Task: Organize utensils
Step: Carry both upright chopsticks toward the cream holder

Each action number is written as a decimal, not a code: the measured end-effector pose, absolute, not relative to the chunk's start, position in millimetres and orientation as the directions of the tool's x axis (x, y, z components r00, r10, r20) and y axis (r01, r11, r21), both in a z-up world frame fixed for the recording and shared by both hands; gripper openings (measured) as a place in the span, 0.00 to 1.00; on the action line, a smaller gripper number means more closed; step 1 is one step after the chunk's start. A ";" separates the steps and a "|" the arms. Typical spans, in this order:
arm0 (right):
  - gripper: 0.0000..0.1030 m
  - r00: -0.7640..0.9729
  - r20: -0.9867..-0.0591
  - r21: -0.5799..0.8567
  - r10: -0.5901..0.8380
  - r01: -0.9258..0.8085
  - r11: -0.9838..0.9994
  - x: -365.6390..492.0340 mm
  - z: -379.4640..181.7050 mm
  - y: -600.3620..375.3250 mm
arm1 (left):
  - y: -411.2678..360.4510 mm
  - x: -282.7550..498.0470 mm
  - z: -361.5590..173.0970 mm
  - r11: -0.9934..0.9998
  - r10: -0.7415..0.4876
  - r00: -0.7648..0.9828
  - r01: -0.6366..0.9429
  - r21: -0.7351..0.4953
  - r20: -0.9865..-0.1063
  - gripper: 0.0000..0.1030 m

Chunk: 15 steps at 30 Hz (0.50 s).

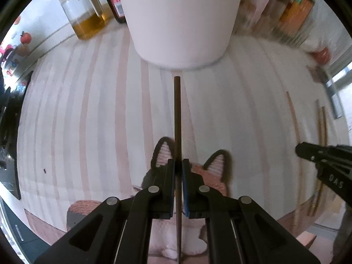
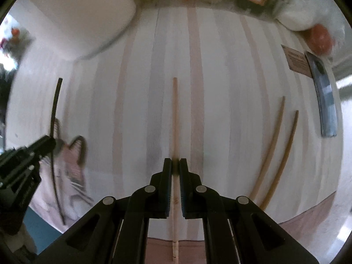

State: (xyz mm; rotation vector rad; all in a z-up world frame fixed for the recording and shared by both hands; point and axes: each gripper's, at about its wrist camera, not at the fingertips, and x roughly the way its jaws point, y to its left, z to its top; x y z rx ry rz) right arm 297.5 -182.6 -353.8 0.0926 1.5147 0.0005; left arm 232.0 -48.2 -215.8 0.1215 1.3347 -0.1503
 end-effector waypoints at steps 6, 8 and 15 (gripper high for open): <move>0.06 0.163 -0.979 0.133 0.121 0.063 0.989 279.7 -320.2 -189.5 | -47.1 224.6 -174.4 0.984 -0.086 0.306 0.178 -0.032 -0.948 0.04; 0.06 0.205 -0.968 0.162 0.144 0.069 0.984 272.4 -305.2 -192.9 | -47.7 221.7 -157.1 0.984 -0.106 0.339 0.173 -0.049 -0.935 0.04; 0.06 0.356 -0.913 0.241 0.199 0.077 0.967 275.5 -240.2 -211.6 | -47.6 221.2 -90.8 0.979 -0.172 0.462 0.177 -0.099 -0.870 0.03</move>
